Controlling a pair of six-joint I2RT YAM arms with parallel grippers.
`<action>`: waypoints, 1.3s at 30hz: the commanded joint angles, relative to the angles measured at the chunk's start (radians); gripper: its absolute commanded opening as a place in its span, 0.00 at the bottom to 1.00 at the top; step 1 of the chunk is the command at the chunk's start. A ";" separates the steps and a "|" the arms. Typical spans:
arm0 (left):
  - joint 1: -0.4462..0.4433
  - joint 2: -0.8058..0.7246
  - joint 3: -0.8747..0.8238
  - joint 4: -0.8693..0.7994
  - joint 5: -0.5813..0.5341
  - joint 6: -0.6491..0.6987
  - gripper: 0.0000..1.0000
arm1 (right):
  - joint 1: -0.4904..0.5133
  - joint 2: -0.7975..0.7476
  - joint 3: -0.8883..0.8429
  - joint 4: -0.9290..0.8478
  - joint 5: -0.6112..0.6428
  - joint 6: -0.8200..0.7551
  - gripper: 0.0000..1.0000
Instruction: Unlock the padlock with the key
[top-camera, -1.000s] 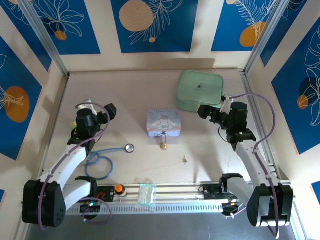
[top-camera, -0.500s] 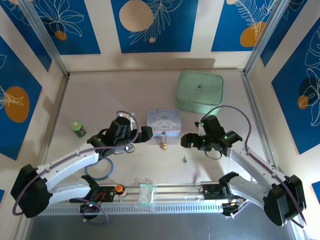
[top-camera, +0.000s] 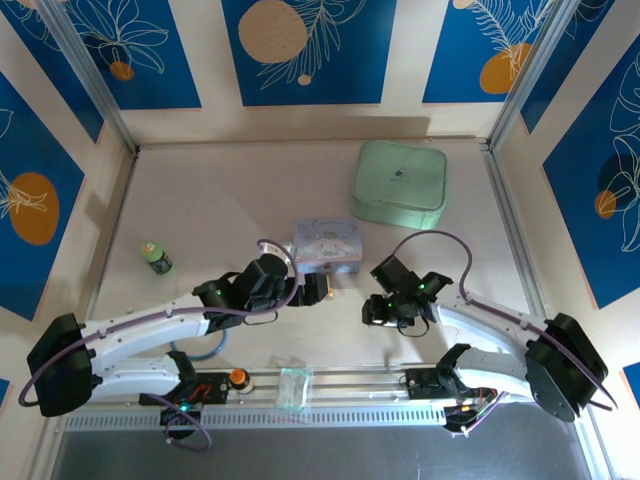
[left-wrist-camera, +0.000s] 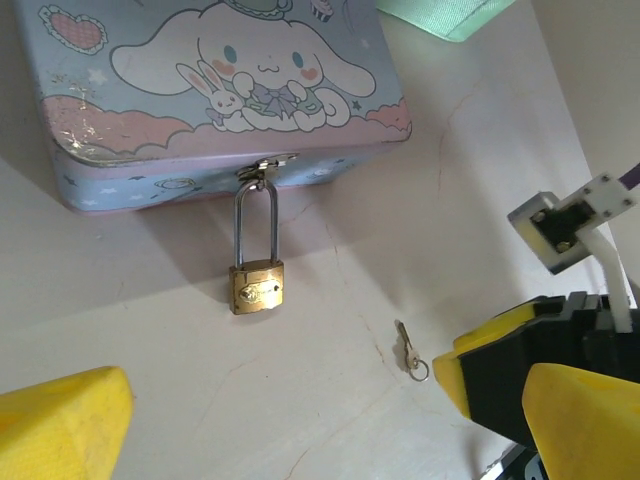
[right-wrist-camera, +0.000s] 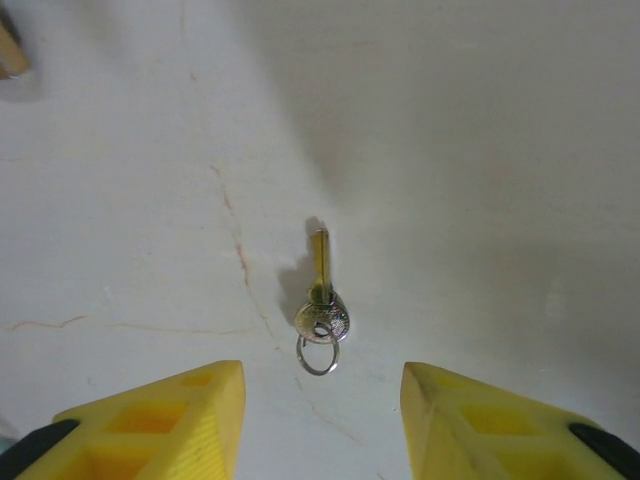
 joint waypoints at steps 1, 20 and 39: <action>-0.018 0.010 0.006 0.011 -0.040 -0.027 1.00 | 0.024 0.039 0.005 0.022 0.039 0.029 0.44; -0.032 0.002 -0.034 0.027 -0.083 -0.076 0.99 | 0.144 0.276 0.117 0.048 0.127 0.018 0.34; -0.032 0.022 -0.046 0.021 -0.120 -0.082 0.99 | 0.116 0.350 0.126 0.094 0.057 -0.038 0.08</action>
